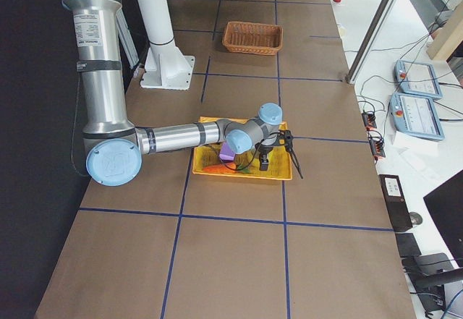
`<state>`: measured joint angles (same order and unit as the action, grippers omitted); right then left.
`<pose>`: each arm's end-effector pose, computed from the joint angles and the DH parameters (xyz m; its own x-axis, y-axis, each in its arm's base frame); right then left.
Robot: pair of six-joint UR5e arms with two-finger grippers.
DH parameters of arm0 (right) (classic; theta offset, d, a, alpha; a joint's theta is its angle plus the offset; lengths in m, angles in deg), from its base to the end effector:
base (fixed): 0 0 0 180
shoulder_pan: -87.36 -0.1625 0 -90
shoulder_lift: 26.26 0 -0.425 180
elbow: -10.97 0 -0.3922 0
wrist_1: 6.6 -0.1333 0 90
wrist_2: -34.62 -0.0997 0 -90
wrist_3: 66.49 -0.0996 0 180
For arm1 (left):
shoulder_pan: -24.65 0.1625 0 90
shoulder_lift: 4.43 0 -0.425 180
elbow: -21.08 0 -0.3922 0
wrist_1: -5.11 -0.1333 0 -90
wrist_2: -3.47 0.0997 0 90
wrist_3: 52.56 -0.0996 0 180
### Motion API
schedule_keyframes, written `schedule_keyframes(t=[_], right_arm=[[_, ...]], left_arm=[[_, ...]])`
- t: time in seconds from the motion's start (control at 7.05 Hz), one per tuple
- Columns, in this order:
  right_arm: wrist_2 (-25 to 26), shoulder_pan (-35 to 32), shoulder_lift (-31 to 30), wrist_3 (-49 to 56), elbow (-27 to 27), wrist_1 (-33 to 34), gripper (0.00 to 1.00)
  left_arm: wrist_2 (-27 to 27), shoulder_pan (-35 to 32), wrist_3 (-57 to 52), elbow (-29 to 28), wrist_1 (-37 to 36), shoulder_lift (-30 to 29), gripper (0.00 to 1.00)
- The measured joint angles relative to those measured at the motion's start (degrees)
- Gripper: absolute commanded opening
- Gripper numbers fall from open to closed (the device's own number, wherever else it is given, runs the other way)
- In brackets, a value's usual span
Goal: Move tape to another basket
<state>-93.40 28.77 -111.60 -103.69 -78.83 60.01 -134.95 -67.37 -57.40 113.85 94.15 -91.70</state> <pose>-0.2254 -0.5072 0.5784 0.6947 -0.0664 0.7162 0.0512 0.9978 0.0428 -0.0753 -0.4682 0.6544 0.6634 0.0490 -0.7466 -0.0208 0.9987 0.0471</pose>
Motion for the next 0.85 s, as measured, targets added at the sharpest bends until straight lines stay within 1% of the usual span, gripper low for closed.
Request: schedule_keyframes(t=[0.14,0.28,0.43,0.85], right_arm=[[-0.03,0.02,0.05,0.00,0.22,0.00,0.20],[-0.09,0.04,0.07,0.17,0.29,-0.01,0.03],[-0.10,0.03,0.09,0.42,0.21,-0.07,0.00],[-0.71,-1.09,0.09,0.72,-1.86,-0.11,0.00]], left_arm=[[-0.03,0.00,0.00,-0.02,0.00,0.00,1.00],[-0.07,0.00,0.00,-0.03,0.00,0.00,1.00],[-0.11,0.00,0.02,-0.02,0.00,0.00,1.00],[-1.98,0.01,0.38,0.06,0.00,0.00,1.00]])
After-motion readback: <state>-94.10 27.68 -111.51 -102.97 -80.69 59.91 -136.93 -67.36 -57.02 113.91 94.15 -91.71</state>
